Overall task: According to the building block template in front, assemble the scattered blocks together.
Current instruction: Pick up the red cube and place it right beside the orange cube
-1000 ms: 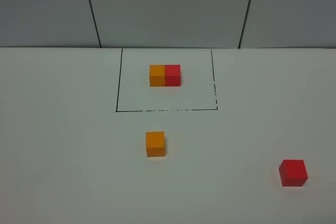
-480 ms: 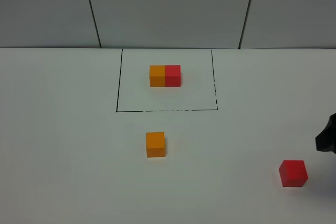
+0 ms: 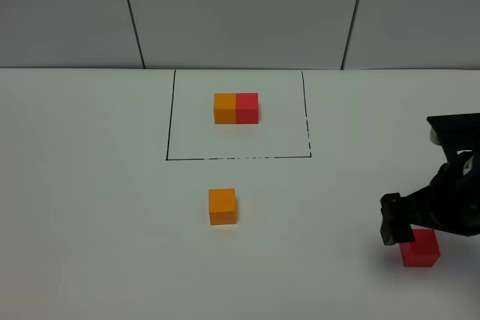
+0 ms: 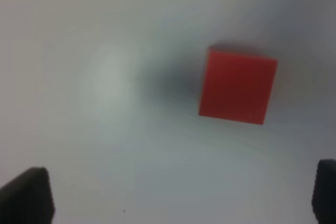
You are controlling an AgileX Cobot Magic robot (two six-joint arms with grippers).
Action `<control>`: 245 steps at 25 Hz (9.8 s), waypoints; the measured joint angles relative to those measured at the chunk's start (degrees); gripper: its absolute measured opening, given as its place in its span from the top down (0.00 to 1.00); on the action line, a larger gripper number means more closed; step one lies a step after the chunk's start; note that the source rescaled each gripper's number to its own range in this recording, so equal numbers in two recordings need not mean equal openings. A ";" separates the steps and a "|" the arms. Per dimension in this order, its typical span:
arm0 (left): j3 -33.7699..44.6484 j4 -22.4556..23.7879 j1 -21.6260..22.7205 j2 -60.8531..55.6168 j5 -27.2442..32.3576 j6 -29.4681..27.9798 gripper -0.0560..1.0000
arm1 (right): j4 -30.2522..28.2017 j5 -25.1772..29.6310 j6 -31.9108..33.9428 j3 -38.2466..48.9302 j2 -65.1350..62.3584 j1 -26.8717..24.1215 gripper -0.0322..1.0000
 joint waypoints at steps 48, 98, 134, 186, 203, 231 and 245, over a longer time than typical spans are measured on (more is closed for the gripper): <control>0.00 0.00 0.00 0.00 0.00 0.00 0.15 | -7.44 -6.52 6.33 -0.47 11.73 0.39 0.00; 0.00 -0.06 0.00 0.00 0.00 0.00 0.15 | -9.03 -15.26 6.10 2.29 20.86 0.39 0.17; 0.00 -0.12 0.00 0.00 0.00 0.00 0.15 | -9.04 -8.69 -28.42 2.20 13.49 2.49 0.97; 0.00 -0.12 0.00 0.00 0.00 0.00 0.15 | -7.41 3.03 -45.05 -24.21 30.26 19.12 0.97; 0.00 -0.12 0.00 0.00 0.00 0.00 0.15 | -13.98 2.99 -45.40 -28.58 37.27 21.19 0.97; 0.00 -0.17 0.00 0.00 0.00 0.00 0.15 | -11.94 1.50 -51.13 -28.98 37.40 21.19 0.97; 0.00 -0.17 0.00 0.00 0.00 0.00 0.15 | -12.33 -1.01 -55.60 -28.98 37.40 21.19 0.97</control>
